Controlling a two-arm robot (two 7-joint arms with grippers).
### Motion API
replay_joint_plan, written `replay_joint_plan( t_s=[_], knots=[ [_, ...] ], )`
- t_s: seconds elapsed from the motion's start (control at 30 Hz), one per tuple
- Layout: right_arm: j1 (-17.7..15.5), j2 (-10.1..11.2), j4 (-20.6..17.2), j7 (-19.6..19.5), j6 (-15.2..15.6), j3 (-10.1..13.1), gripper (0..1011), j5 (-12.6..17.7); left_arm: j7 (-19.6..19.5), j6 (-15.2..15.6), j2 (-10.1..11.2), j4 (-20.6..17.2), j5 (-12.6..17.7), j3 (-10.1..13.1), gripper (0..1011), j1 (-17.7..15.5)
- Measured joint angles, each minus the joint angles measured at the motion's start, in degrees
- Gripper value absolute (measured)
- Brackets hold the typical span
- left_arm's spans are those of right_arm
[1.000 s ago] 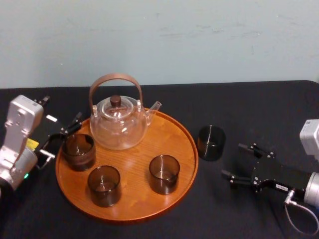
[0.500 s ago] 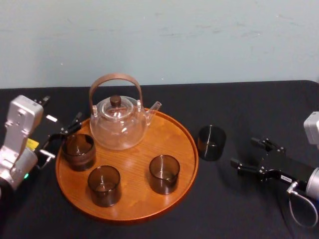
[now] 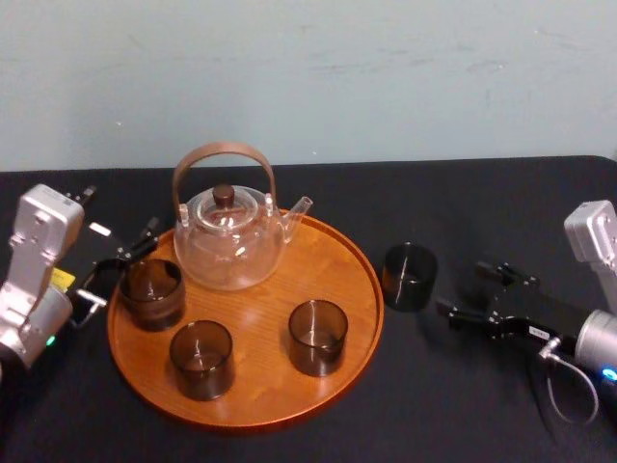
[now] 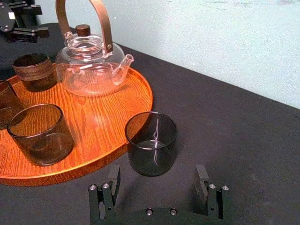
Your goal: Pick up the glass from the table and place it on the tray.
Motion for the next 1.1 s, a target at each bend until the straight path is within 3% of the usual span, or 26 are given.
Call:
replay_joint_plan(
  t_s=[1.1],
  knots=[
    [10.3, -5.0, 9.2, 2.8, 1.6, -5.8, 1002, -3.6, 0.0, 0.0, 0.0, 0.0, 0.0, 0.0, 1001, 0.0]
  ],
)
